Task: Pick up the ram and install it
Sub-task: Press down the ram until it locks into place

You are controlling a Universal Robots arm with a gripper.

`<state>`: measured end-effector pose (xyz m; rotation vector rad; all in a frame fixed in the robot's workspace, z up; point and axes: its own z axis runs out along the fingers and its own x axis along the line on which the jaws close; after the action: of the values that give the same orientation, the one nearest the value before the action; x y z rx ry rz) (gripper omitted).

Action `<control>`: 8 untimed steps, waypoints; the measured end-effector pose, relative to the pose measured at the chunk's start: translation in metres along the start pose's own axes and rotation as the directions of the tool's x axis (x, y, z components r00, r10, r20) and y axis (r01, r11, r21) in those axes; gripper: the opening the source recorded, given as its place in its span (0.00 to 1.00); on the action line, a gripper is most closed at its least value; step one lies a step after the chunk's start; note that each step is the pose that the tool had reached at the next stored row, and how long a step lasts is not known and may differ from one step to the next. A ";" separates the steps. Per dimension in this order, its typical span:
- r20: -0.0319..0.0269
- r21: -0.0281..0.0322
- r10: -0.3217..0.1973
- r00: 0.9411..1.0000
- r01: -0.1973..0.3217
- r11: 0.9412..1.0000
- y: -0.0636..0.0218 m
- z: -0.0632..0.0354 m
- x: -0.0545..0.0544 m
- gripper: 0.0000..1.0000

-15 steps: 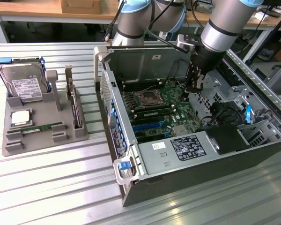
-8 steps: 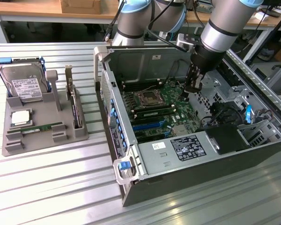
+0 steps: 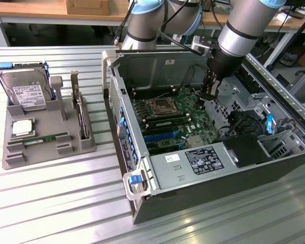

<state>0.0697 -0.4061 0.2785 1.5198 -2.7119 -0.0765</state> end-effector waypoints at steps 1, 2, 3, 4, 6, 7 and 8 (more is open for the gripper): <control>0.000 0.000 0.006 1.000 -0.006 1.000 0.0000 0.0000 0.000 0.11; 0.001 0.000 0.012 1.000 -0.012 1.000 0.0000 0.0000 0.000 0.11; 0.001 0.000 0.017 1.000 -0.017 1.000 0.0000 0.0001 0.000 0.11; 0.001 0.000 0.025 1.000 -0.025 1.000 0.0000 0.0001 0.000 0.11; 0.002 0.000 0.034 0.999 -0.034 0.999 0.0000 0.0001 0.000 0.11; 0.002 0.000 0.038 0.999 -0.038 0.999 0.0000 0.0001 0.000 0.11; 0.003 0.000 0.052 0.999 -0.052 0.999 0.0000 0.0001 0.000 0.11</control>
<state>0.0697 -0.4061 0.2784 1.4494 -2.7516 -0.0779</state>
